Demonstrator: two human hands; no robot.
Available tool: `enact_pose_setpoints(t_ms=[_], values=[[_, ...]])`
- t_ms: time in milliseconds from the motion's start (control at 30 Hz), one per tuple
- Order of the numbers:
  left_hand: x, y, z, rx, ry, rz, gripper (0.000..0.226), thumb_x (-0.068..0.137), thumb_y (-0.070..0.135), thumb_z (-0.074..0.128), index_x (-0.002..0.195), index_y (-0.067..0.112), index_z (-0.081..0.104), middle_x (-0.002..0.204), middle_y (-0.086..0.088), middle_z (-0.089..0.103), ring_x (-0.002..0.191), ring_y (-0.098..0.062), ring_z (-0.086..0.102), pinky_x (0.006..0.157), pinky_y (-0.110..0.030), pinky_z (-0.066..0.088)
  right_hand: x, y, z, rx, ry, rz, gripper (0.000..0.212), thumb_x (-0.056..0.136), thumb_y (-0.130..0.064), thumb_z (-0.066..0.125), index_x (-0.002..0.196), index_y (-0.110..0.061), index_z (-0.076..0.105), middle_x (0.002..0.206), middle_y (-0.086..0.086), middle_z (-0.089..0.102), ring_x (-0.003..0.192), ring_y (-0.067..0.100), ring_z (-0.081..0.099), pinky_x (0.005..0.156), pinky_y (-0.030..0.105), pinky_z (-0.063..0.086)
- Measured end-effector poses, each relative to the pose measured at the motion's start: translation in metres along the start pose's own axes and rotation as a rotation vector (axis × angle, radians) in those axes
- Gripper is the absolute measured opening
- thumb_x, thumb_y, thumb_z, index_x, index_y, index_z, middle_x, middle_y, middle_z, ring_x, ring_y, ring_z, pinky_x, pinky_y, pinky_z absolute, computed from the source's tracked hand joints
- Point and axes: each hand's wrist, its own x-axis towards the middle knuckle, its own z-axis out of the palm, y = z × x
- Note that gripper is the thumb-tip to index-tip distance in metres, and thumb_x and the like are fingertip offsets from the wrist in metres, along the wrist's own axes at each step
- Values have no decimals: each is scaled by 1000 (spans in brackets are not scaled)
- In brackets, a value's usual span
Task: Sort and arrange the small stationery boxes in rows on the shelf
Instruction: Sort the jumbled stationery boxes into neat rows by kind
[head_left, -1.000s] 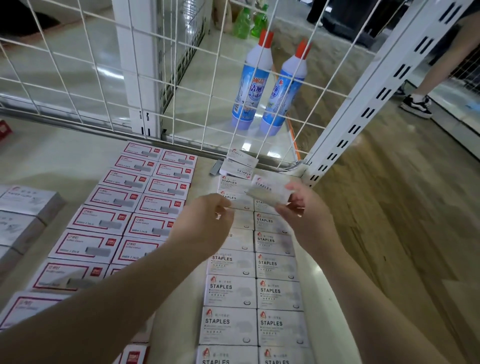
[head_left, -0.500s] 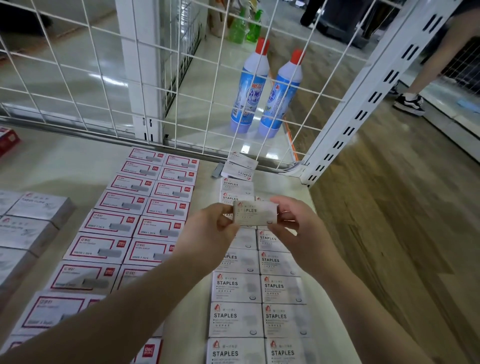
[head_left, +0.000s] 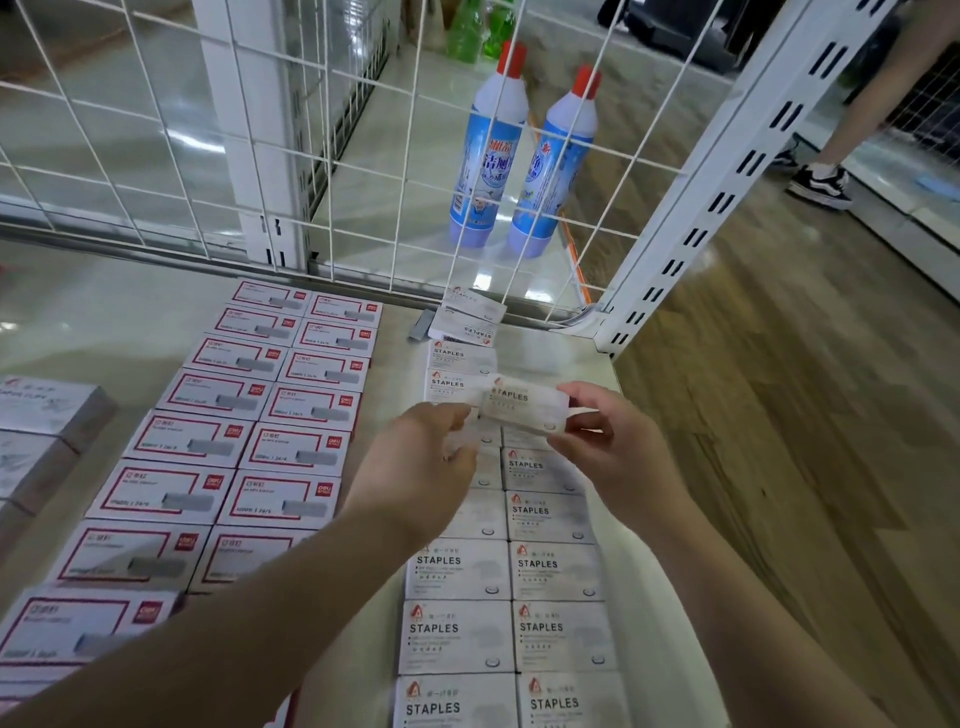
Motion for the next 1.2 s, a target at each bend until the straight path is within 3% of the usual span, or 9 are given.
enact_pose_setpoints(t_ms=[133, 267, 367, 433, 567, 700, 900, 1033, 1200], values=[[7, 2, 2, 350, -110, 140, 46, 97, 29, 40, 142, 23, 32, 147, 8, 32, 134, -9, 29, 107, -22, 24, 8, 9, -4, -29, 52, 17, 36, 83, -2, 64, 89, -36, 57, 89, -11, 66, 77, -4, 62, 68, 14, 50], [17, 3, 12, 561, -197, 210, 53, 99, 34, 32, 148, 22, 13, 156, 6, 8, 142, -11, 7, 114, -26, 5, 27, 19, -7, -36, 116, 72, 24, 83, -2, 63, 103, -15, 62, 95, -4, 66, 82, 3, 62, 72, 14, 48], [26, 4, 20, 635, -247, 214, 55, 101, 36, 25, 149, 22, 3, 157, 5, -5, 143, -11, -4, 114, -27, -3, 42, 17, -12, -37, 95, 59, 29, 83, 2, 59, 103, -18, 63, 94, -8, 66, 84, 5, 62, 73, 13, 49], [29, 3, 23, 633, -237, 201, 55, 100, 38, 25, 149, 22, 6, 157, 5, -3, 143, -12, -3, 114, -27, -2, 51, 16, -13, -67, 98, 49, 35, 82, 2, 58, 113, -13, 63, 102, -3, 67, 89, 9, 63, 78, 17, 50], [31, 5, 24, 589, -184, 202, 49, 100, 38, 29, 146, 23, 21, 155, 5, 14, 142, -13, 10, 114, -27, 6, 64, 21, -10, -124, 73, 62, 40, 85, 0, 59, 124, -11, 58, 114, 2, 62, 97, 10, 56, 76, 11, 43], [35, 9, 20, 593, -167, 223, 43, 99, 37, 30, 137, 20, 40, 142, 3, 38, 132, -15, 31, 111, -30, 22, 74, 26, -3, -140, 31, 129, 42, 84, -3, 63, 124, -13, 58, 120, 4, 60, 109, 17, 55, 95, 30, 44], [36, 11, 17, 635, -207, 238, 43, 99, 36, 30, 137, 20, 39, 140, 2, 39, 128, -16, 37, 108, -33, 31, 79, 27, -1, -104, -54, 213, 29, 82, -1, 57, 107, -12, 67, 103, 4, 68, 98, 17, 62, 83, 31, 52], [37, 12, 15, 648, -225, 239, 44, 98, 38, 30, 137, 20, 38, 140, 3, 39, 127, -16, 39, 105, -36, 36, 80, 26, 5, -127, -39, 226, 22, 87, -14, 60, 108, -10, 66, 105, 4, 65, 96, 19, 62, 86, 38, 53], [37, 10, 15, 641, -213, 260, 43, 98, 38, 30, 137, 20, 40, 137, 3, 42, 124, -15, 42, 103, -35, 39, 78, 18, 7, -139, -43, 264, 19, 89, -5, 55, 105, -5, 64, 101, 7, 64, 95, 24, 62, 86, 42, 52]])
